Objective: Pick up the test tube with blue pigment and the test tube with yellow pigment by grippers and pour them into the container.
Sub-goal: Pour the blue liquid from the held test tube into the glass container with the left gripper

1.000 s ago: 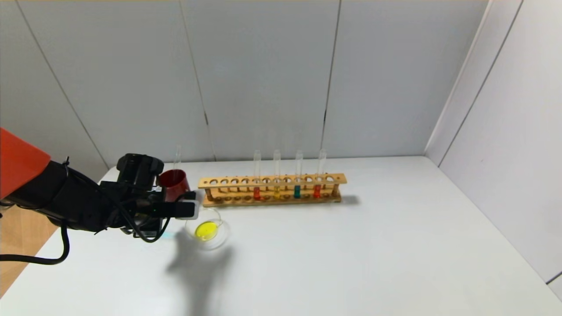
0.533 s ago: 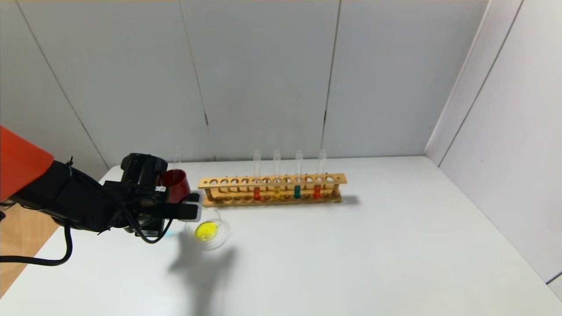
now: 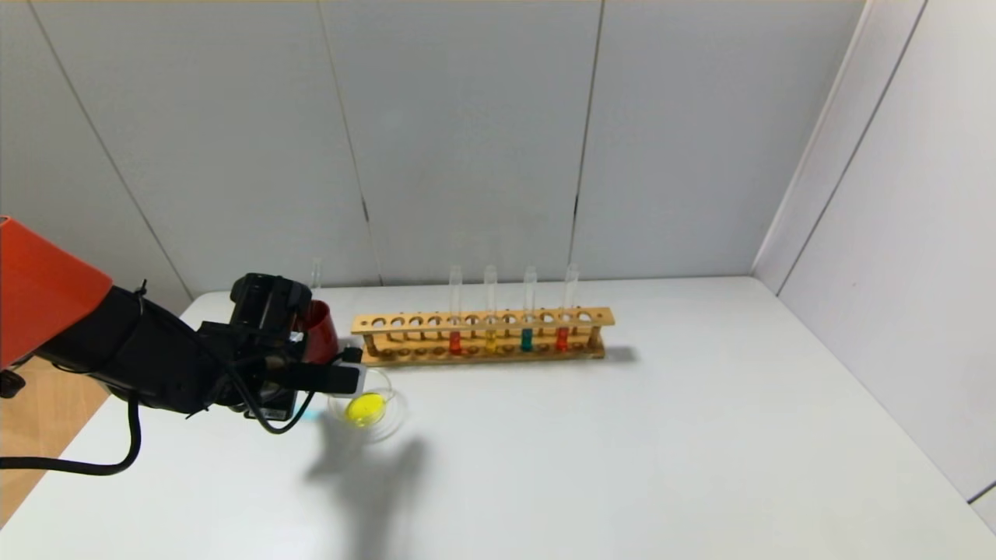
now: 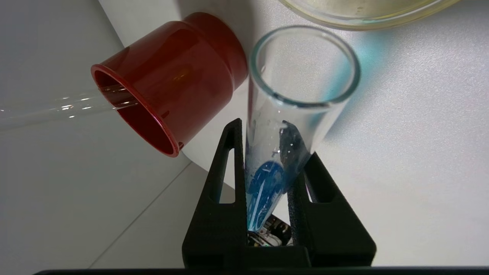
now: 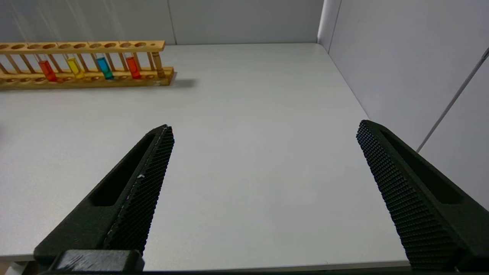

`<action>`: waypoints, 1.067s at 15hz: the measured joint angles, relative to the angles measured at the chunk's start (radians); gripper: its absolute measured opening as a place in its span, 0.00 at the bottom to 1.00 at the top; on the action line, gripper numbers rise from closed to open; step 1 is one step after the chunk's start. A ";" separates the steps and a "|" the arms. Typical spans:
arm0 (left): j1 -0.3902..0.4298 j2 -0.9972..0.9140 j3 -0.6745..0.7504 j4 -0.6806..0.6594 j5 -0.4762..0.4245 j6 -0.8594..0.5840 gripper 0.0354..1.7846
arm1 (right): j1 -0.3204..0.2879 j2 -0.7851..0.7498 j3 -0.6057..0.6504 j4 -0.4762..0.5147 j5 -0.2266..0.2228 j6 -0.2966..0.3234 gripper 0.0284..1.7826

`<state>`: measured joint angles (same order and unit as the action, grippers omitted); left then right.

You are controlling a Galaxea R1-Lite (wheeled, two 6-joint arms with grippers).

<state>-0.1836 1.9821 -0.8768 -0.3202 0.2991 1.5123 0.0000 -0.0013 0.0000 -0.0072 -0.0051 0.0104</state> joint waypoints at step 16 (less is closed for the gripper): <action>-0.030 0.023 -0.022 -0.003 0.083 0.035 0.18 | 0.000 0.000 0.000 0.000 0.000 0.000 0.98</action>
<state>-0.2134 2.0055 -0.8989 -0.3236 0.3823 1.5470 0.0000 -0.0013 0.0000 -0.0072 -0.0051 0.0109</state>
